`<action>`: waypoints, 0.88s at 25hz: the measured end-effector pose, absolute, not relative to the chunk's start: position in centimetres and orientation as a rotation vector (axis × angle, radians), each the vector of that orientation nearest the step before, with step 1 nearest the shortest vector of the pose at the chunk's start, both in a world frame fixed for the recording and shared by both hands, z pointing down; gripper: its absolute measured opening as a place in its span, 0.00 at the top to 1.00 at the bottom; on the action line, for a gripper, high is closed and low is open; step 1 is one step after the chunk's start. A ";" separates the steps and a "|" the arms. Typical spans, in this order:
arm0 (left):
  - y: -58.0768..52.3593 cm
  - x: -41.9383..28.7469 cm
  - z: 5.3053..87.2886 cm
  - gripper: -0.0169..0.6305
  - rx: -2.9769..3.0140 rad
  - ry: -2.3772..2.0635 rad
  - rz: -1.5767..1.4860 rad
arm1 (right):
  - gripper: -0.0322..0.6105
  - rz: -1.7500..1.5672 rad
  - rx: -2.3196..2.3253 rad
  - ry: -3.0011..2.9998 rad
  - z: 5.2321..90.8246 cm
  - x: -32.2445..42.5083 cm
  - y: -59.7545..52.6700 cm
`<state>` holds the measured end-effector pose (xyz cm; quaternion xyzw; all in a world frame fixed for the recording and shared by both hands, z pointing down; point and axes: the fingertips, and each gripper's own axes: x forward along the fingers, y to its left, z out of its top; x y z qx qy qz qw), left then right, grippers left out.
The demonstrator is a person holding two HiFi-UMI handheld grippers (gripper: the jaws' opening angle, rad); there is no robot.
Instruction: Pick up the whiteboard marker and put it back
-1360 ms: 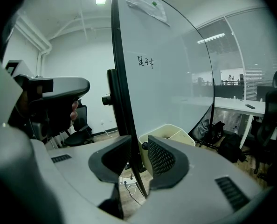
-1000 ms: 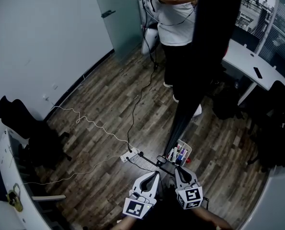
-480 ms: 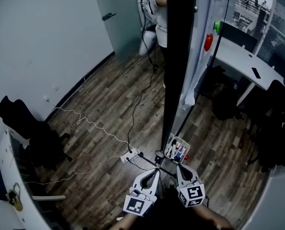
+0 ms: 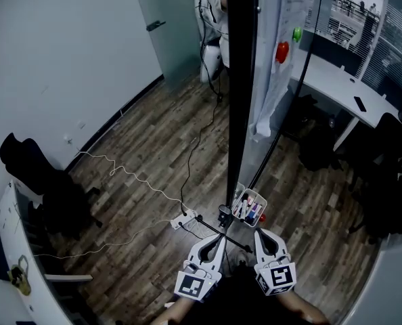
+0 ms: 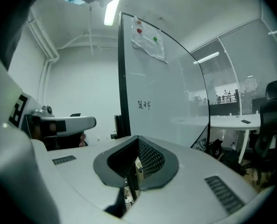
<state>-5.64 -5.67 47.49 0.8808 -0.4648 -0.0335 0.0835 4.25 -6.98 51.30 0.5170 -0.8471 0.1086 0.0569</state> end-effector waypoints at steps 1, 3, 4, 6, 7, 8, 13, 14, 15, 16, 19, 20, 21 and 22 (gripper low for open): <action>-5.6 -5.7 47.5 0.96 2.631 -1.388 -0.101 | 0.93 0.314 1.568 -2.583 50.7 4.2 -6.7; -5.4 -5.7 47.5 0.96 2.635 -1.387 -0.098 | 0.93 0.291 1.564 -2.608 49.7 4.1 -6.2; -5.3 -5.7 47.5 0.96 2.636 -1.386 -0.095 | 0.93 0.281 1.563 -2.618 49.3 4.1 -6.0; -5.2 -5.7 47.5 0.96 2.637 -1.386 -0.091 | 0.93 0.263 1.561 -2.631 48.6 4.2 -5.6; -5.1 -5.8 47.4 0.96 2.637 -1.387 -0.092 | 0.93 0.255 1.556 -2.635 48.4 4.2 -5.4; -5.0 -5.8 47.4 0.96 2.637 -1.388 -0.093 | 0.93 0.248 1.549 -2.638 48.3 4.2 -5.2; -5.1 -6.0 47.6 0.96 2.633 -1.387 -0.091 | 0.93 0.211 1.512 -2.651 48.5 4.1 -4.8; -5.2 -6.0 47.6 0.96 2.633 -1.386 -0.094 | 0.93 0.202 1.510 -2.655 48.5 4.1 -4.8; -5.2 -6.0 47.6 0.96 2.633 -1.385 -0.097 | 0.93 0.199 1.510 -2.663 48.4 4.0 -4.7; -5.3 -5.9 47.6 0.96 2.632 -1.384 -0.099 | 0.93 0.200 1.512 -2.672 48.1 3.9 -4.8; -5.4 -5.8 47.7 0.96 2.637 -1.382 -0.097 | 0.93 0.210 1.536 -2.702 47.4 3.8 -5.0; -5.4 -5.8 47.7 0.96 2.636 -1.380 -0.095 | 0.93 0.213 1.536 -2.700 47.5 3.9 -4.9; -5.4 -5.8 47.8 0.96 2.635 -1.379 -0.094 | 0.93 0.215 1.533 -2.695 47.7 3.9 -4.8; -5.4 -5.7 47.8 0.96 2.633 -1.378 -0.094 | 0.93 0.211 1.529 -2.693 47.8 4.0 -4.8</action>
